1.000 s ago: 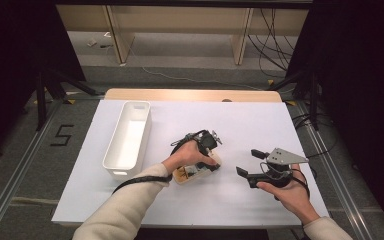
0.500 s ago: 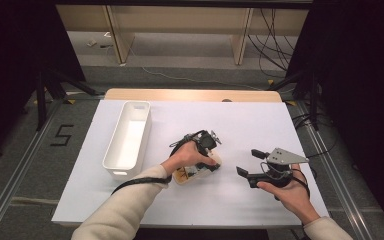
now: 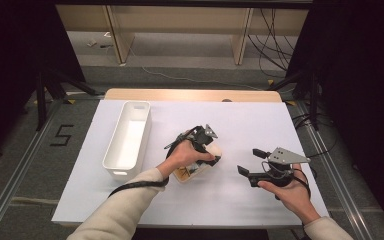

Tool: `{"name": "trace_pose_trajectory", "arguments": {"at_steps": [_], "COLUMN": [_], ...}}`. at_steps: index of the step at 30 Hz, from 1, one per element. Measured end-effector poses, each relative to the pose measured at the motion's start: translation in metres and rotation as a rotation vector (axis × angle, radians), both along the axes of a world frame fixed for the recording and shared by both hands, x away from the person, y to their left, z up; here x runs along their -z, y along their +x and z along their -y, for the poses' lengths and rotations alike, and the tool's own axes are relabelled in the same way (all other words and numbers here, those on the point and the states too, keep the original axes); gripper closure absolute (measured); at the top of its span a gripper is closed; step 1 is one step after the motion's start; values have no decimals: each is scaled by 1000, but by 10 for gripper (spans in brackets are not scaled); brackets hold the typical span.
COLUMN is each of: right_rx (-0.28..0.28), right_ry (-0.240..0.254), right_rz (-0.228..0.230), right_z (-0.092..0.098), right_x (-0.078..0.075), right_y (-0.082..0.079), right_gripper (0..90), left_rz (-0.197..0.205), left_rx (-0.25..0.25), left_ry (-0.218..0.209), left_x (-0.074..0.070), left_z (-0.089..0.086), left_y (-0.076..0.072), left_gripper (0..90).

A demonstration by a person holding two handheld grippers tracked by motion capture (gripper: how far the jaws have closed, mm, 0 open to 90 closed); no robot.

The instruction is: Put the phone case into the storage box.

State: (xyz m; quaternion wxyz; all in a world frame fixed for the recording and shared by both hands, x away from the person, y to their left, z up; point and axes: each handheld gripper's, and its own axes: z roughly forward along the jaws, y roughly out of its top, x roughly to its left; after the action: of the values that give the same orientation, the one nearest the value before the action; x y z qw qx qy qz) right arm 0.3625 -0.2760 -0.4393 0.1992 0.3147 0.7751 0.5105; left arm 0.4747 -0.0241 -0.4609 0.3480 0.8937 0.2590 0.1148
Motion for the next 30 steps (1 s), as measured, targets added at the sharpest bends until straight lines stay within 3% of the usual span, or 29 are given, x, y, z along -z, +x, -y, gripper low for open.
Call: {"name": "trace_pose_trajectory", "arguments": {"at_steps": [9,16,23,30], "right_rx": [2,5,8,8], "right_ry": [2,1,3,1], "right_rz": [2,2,4,3], "right_z": [0,0,0,0], "right_x": [0,0,0,0], "right_y": [0,0,0,0], "right_gripper": [159,159,159,159], "left_rz": [125,175,212,225], "left_rx": [-91,-139,-153,-189], "left_ry": [-113,-160,-184,-218], "left_x": [-19,-27,-35,-43], "left_z": [-13,-22,-33,-42], "left_y": [-10,-17,-26,-28], "left_gripper": [110,110,109,109]}}
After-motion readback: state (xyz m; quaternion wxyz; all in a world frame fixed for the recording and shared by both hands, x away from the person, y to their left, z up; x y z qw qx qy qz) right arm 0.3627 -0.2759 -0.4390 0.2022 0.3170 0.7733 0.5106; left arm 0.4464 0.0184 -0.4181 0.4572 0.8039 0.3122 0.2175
